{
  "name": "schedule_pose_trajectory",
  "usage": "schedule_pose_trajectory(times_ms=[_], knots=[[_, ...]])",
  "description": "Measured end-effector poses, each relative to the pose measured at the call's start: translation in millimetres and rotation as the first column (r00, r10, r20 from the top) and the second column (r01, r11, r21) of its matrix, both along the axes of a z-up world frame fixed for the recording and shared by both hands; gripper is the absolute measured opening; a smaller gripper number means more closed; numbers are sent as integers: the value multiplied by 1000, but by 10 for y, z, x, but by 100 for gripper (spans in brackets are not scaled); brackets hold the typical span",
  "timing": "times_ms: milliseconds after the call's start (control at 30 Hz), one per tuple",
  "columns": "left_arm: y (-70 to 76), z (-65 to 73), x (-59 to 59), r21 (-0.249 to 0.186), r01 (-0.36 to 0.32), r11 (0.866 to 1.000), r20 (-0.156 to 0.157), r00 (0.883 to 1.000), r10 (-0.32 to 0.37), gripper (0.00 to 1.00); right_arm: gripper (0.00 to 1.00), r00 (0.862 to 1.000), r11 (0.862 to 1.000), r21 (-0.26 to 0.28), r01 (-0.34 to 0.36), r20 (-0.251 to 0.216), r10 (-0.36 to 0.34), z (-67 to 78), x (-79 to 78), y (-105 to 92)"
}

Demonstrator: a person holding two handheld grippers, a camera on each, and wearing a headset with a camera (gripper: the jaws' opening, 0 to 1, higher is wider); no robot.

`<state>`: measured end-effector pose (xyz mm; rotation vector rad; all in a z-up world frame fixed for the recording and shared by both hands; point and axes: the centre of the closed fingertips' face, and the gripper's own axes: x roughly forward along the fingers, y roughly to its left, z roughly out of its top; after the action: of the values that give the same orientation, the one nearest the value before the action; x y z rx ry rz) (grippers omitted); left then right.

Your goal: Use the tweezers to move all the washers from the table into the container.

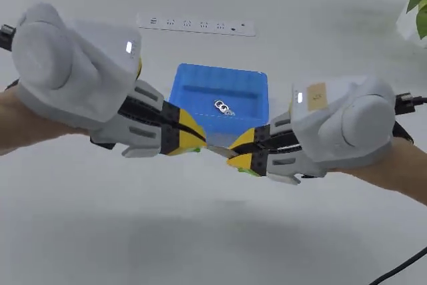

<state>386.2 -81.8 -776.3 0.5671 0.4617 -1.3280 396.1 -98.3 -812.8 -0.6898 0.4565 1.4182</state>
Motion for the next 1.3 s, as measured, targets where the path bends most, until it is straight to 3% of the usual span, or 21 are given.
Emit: schedule_pose_trajectory(times_ms=[167,500,533,733,900,1300], knots=[[-17,-199,1,13,-10,1000,-20,1000,10,5,8,1000,998,-61,-8,-17,7,-212,-12,-14],[27,-718,115,54,-43,998,-100,994,48,6,8,997,995,-101,0,-79,-8,-534,49,-43],[23,-752,125,57,-42,998,-95,994,47,6,8,997,995,-103,-1,-82,-8,-552,56,-45],[15,-841,162,50,-64,997,-101,992,69,6,8,995,994,-107,2,-95,-12,-630,107,-76],[13,-943,174,77,-74,994,-77,994,80,6,8,996,992,-127,-22,-84,11,-696,100,-71],[44,-1085,91,116,-69,991,-113,990,82,6,9,995,990,-133,-38,-95,25,-767,14,-62]])
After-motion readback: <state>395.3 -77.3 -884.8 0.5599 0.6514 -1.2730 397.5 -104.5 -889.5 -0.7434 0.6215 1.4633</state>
